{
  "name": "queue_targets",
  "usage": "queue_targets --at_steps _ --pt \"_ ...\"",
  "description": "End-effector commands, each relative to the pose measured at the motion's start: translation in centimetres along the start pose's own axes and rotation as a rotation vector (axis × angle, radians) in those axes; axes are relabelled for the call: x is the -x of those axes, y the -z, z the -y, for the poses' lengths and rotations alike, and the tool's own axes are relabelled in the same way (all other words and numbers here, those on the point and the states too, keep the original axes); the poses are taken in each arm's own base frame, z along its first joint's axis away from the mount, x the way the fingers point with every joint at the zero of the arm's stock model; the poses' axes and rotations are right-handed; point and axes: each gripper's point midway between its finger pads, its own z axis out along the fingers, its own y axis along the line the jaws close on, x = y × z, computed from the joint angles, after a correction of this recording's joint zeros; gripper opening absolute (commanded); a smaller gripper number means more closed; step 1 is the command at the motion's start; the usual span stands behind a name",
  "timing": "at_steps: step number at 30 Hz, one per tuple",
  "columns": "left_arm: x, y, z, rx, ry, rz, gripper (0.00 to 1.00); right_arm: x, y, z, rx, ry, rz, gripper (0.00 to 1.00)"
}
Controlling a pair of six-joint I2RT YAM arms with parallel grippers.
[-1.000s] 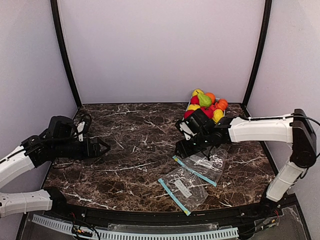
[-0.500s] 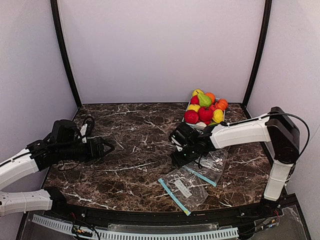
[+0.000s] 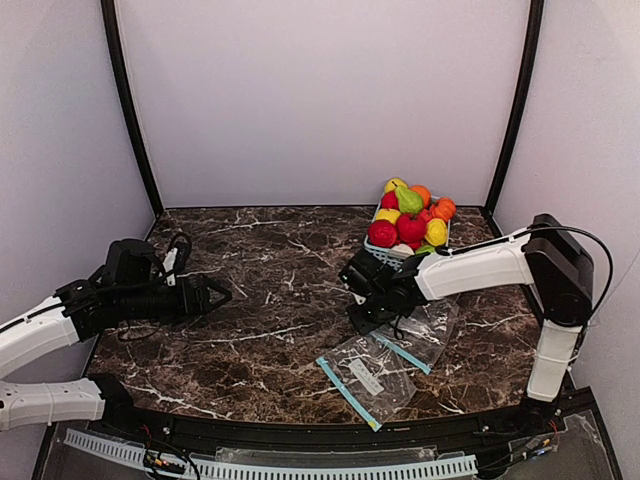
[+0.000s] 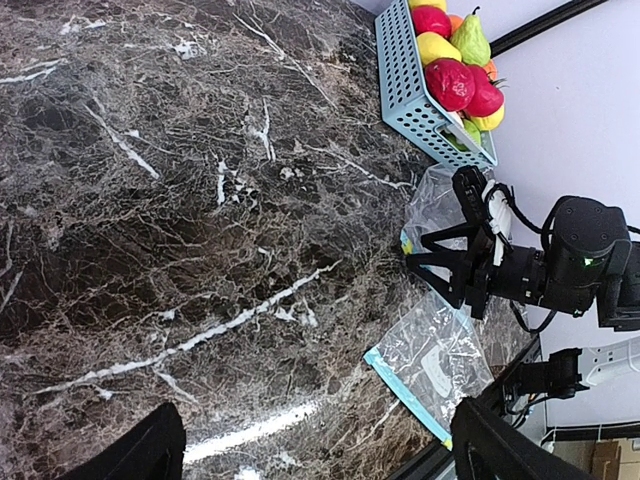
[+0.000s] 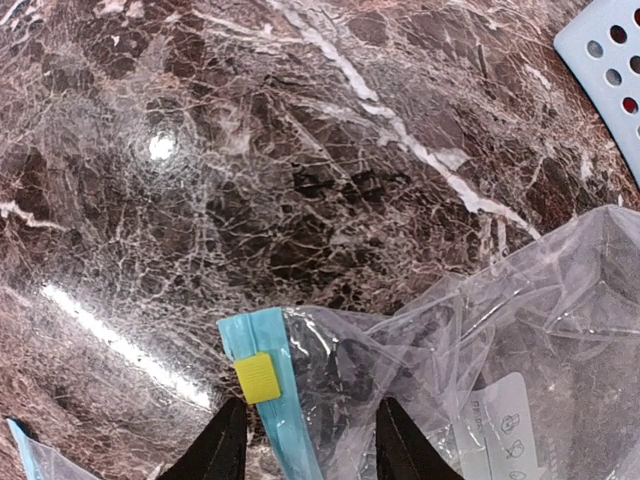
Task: Place the food in the zip-top bag and seal the zipper
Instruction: Pick up the zipper food storage bag from the center of the board.
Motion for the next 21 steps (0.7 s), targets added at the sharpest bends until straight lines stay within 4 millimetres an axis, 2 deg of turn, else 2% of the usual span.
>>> queue_targets --at_steps 1,4,13,18,21 --pt "0.2 0.0 0.9 -0.028 -0.016 -0.006 0.93 0.7 -0.4 -0.5 -0.012 0.006 0.019 0.40" --pt "0.2 0.0 1.0 -0.032 -0.018 -0.006 0.93 0.5 -0.6 -0.6 -0.005 0.004 0.016 0.35" --pt "0.3 0.2 1.7 -0.056 -0.029 -0.004 0.93 1.2 0.3 -0.7 0.027 -0.023 0.064 0.00" --pt "0.6 0.2 2.8 -0.081 -0.048 -0.013 0.93 3.6 2.4 -0.1 0.070 -0.041 0.143 0.00" --pt "1.3 0.2 4.2 -0.114 -0.062 -0.005 0.93 5.2 4.4 -0.1 0.147 -0.047 0.198 0.00"
